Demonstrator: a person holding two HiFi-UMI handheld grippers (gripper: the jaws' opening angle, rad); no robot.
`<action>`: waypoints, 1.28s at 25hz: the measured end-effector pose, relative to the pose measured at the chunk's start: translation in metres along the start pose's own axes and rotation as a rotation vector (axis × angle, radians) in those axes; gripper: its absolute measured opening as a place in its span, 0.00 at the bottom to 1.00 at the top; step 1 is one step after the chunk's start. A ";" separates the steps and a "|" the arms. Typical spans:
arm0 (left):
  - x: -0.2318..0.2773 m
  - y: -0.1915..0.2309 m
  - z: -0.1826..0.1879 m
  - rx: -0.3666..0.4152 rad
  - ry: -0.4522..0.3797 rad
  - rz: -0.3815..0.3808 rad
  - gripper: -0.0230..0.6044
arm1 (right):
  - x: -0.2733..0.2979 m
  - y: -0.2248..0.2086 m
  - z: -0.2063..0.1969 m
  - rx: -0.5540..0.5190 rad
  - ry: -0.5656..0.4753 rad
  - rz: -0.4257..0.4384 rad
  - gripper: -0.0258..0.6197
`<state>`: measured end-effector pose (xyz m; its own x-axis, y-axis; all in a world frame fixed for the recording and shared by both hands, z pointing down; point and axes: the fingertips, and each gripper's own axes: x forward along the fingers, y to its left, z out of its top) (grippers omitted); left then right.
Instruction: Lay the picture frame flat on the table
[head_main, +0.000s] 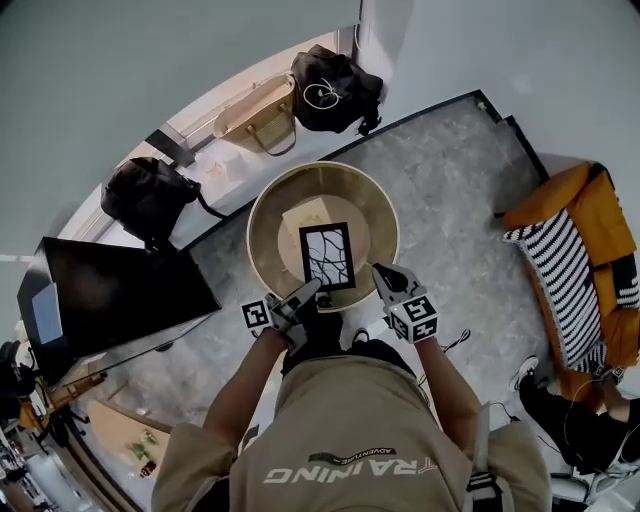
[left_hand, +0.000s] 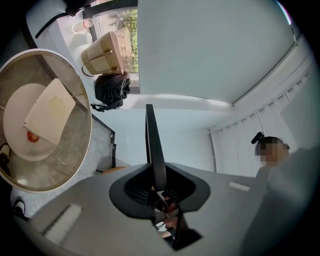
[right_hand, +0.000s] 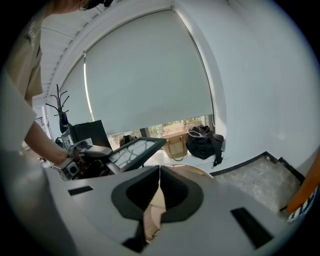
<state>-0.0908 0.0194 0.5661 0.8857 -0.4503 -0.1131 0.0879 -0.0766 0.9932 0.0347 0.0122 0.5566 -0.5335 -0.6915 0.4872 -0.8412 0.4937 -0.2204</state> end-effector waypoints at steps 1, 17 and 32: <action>0.002 0.004 0.010 0.002 0.010 0.003 0.15 | 0.011 -0.003 0.003 -0.014 0.007 -0.007 0.05; 0.039 0.098 0.122 -0.008 0.047 0.092 0.15 | 0.154 -0.083 -0.019 0.069 0.059 -0.014 0.05; 0.081 0.251 0.189 0.025 0.048 0.182 0.15 | 0.303 -0.161 -0.110 0.043 0.115 0.055 0.05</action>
<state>-0.0832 -0.2045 0.8008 0.9067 -0.4160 0.0702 -0.0866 -0.0206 0.9960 0.0178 -0.2189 0.8322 -0.5675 -0.5974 0.5666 -0.8151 0.5047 -0.2844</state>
